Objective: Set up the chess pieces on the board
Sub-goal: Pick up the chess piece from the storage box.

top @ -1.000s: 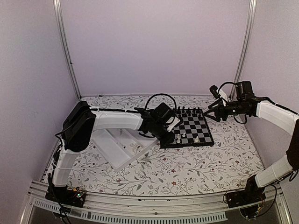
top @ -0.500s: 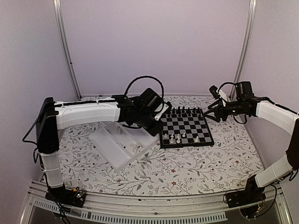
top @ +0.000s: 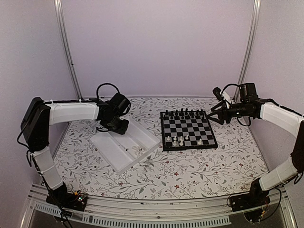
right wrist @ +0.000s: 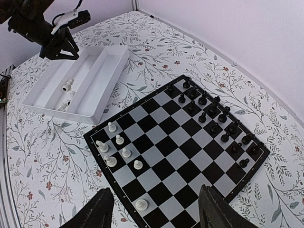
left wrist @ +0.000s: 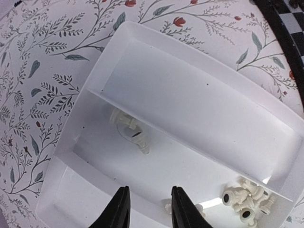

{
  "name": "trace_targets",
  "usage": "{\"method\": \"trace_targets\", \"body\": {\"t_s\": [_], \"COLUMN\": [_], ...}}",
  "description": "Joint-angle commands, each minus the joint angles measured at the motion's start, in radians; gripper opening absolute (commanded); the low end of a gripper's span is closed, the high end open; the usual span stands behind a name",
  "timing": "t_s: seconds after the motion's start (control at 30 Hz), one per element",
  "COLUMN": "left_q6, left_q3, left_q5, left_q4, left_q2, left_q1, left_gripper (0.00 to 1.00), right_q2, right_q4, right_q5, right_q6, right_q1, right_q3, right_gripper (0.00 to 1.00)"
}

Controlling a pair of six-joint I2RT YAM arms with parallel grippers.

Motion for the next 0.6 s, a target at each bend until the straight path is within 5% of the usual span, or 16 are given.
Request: {"method": "trace_targets", "body": {"t_s": [0.0, 0.57], "left_q6": [-0.015, 0.008], "left_q3": [0.015, 0.025], "left_q5": [0.01, 0.035], "left_q4": [0.034, 0.127], "left_q2": [0.061, 0.183], "left_q1": [0.015, 0.08], "left_gripper": [0.31, 0.24], "right_q2": [0.019, 0.041], "right_q4": [-0.023, -0.03], "right_q5": [-0.022, -0.025], "right_q6": [-0.016, -0.024], "right_q1": [0.002, 0.003], "right_q3": [0.01, 0.013], "right_gripper": [0.64, 0.64]}}
